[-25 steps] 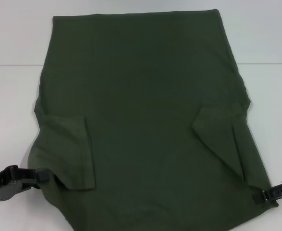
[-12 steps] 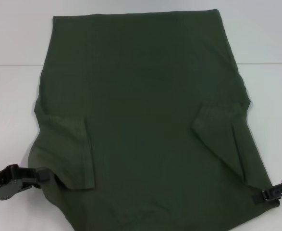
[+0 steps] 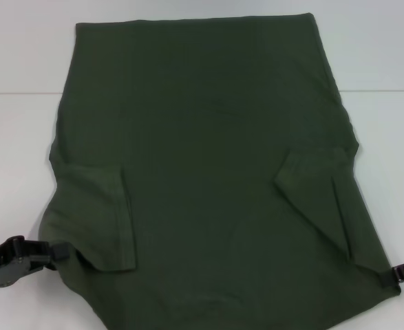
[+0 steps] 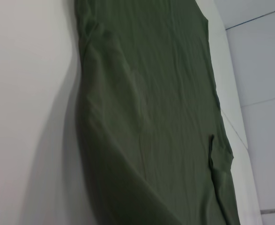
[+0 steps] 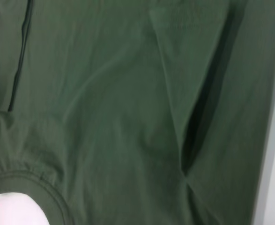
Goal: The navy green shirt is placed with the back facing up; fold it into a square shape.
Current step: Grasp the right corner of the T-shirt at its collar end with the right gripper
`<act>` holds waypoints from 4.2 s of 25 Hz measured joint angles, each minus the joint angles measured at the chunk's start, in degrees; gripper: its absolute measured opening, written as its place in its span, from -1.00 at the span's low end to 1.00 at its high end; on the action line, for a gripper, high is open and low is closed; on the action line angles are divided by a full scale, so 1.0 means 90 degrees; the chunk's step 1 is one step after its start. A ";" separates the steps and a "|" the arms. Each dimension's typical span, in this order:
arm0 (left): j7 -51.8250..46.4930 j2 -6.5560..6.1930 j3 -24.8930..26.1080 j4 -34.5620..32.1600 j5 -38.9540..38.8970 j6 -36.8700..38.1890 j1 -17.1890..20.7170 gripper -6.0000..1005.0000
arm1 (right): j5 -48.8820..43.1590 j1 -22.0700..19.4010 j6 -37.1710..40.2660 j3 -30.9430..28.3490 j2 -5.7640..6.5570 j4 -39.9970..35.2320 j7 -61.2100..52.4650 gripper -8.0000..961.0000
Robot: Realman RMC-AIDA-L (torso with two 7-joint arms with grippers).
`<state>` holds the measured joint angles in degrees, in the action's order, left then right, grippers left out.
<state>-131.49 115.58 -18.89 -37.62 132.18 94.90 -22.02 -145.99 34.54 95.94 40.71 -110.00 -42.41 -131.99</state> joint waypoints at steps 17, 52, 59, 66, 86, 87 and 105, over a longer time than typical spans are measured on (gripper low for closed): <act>-0.0027 0.0000 -0.0001 0.0000 0.0000 -0.0025 -0.0026 -0.90 | -0.0189 0.0085 -0.0195 0.0073 -0.0183 0.0020 0.0046 0.71; -0.0029 0.0000 0.0010 0.0052 0.0001 -0.0068 -0.0044 -0.90 | -0.0415 0.0019 0.0174 -0.0005 -0.0243 -0.0595 -0.0184 0.70; -0.0028 0.0000 0.0010 0.0069 0.0001 -0.0067 -0.0044 -0.90 | -0.0438 0.0030 0.0146 0.0006 -0.0329 -0.0562 -0.0144 0.70; -0.0028 0.0000 0.0009 0.0069 0.0001 -0.0070 -0.0044 -0.90 | -0.0480 0.0055 0.0115 0.0054 -0.0346 -0.0497 -0.0114 0.70; -0.0029 0.0000 0.0011 0.0068 0.0001 -0.0080 -0.0044 -0.90 | -0.0596 0.0091 -0.0004 0.0064 -0.0387 -0.0481 -0.0193 0.70; -0.0029 0.0000 0.0015 0.0069 0.0001 -0.0082 -0.0044 -0.90 | -0.0596 0.0089 -0.0007 0.0046 -0.0383 -0.0481 -0.0198 0.70; -0.0021 0.0000 0.0039 0.0069 0.0001 -0.0086 -0.0039 -0.90 | -0.0547 0.0177 -0.0117 0.0132 -0.0439 -0.0226 -0.0171 0.70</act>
<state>-131.68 115.57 -18.54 -37.00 132.19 94.13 -22.37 -150.91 36.13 94.89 41.89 -113.95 -44.44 -133.52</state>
